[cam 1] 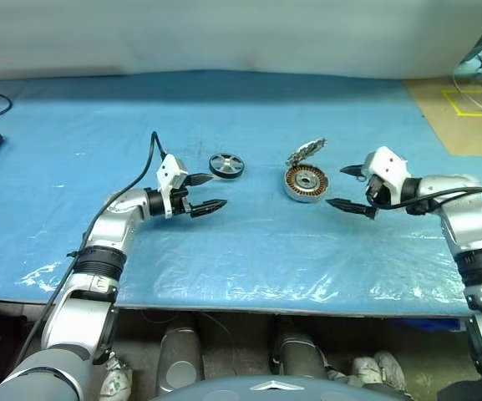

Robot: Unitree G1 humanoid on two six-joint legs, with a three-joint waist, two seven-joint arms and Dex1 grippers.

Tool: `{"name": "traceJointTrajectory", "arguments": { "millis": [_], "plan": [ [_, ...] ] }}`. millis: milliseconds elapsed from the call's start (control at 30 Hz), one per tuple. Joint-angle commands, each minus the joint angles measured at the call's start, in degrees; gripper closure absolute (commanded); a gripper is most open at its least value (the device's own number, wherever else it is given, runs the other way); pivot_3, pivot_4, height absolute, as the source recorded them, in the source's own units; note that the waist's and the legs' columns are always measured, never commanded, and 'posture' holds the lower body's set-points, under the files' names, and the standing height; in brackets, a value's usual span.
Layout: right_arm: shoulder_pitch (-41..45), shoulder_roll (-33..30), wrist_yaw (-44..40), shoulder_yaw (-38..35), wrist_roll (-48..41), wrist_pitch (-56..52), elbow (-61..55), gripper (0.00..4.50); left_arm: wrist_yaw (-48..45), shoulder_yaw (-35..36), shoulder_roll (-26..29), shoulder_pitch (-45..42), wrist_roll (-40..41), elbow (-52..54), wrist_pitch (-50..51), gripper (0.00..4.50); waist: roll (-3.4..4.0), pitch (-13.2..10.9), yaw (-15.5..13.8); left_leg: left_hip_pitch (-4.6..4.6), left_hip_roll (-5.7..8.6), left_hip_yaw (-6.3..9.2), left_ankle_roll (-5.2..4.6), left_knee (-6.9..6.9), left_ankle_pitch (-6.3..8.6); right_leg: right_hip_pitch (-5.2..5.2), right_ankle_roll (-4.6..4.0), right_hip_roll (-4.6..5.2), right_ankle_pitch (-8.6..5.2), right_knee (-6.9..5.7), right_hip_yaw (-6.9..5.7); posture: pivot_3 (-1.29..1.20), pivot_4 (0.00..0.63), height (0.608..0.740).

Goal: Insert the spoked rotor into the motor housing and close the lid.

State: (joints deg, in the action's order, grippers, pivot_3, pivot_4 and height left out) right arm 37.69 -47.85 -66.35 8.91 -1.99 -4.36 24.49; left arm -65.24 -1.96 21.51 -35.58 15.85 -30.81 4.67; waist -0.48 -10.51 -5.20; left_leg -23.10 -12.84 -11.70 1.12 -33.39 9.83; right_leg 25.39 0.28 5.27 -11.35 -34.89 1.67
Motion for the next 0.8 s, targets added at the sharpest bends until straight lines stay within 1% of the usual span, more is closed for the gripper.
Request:
{"name": "traceJointTrajectory", "arguments": {
  "millis": [33, 133, 267, 433, 800],
  "plan": [
    [8.5, -0.5, -4.7, 5.2, 6.8, 9.1, 7.7, 0.03, 0.2, 0.2, -0.1, -0.7, -0.1, 0.8, -1.0, 0.0, 0.0, 0.0, 0.0, -0.01, 0.0, 0.0, 0.0, -0.02, 0.0, 0.02, 0.0, 0.0, 0.0, -0.04, 0.0, 0.0, 0.15, 0.74],
    [15.8, 1.2, -7.7, 8.8, 10.2, 14.9, 15.4, 0.03, 0.5, 0.3, -0.3, -0.6, -0.5, 0.6, -1.2, 0.0, 0.0, 0.0, -0.1, -0.04, -0.02, 0.0, -0.09, -0.05, -0.05, 0.03, -0.01, -0.01, 0.0, -0.07, -0.02, 0.0, 0.15, 0.74],
    [20.7, 3.4, -10.9, 11.7, 13.1, 20.0, 22.4, 0.03, 1.3, 0.5, -0.5, 0.3, -0.5, 1.4, -1.4, 0.0, 0.0, 0.0, -0.1, -0.1, -0.02, 0.01, -0.2, -0.11, -0.09, 0.03, -0.02, -0.02, -0.01, -0.08, -0.04, 0.0, 0.15, 0.74],
    [21.7, 5.1, -13.2, 12.3, 14.2, 24.0, 26.2, 0.03, 2.3, 0.9, -0.1, 2.0, -0.3, 2.9, -1.2, 0.0, 0.0, 0.0, -0.1, -0.15, -0.02, 0.01, -0.22, -0.17, -0.09, 0.04, -0.03, -0.02, -0.01, -0.12, -0.08, 0.0, 0.15, 0.74],
    [23.1, 8.8, -11.5, 11.8, 15.4, 26.6, 29.9, 0.03, 3.2, 0.9, 0.2, 3.1, -0.2, 4.1, -0.8, 0.0, 0.0, 0.0, 0.1, -0.1, -0.17, 0.03, -0.04, -0.77, 0.03, 0.09, -0.07, -0.04, -0.03, -0.73, 0.01, 0.0, 0.15, 0.74]
  ]
}}
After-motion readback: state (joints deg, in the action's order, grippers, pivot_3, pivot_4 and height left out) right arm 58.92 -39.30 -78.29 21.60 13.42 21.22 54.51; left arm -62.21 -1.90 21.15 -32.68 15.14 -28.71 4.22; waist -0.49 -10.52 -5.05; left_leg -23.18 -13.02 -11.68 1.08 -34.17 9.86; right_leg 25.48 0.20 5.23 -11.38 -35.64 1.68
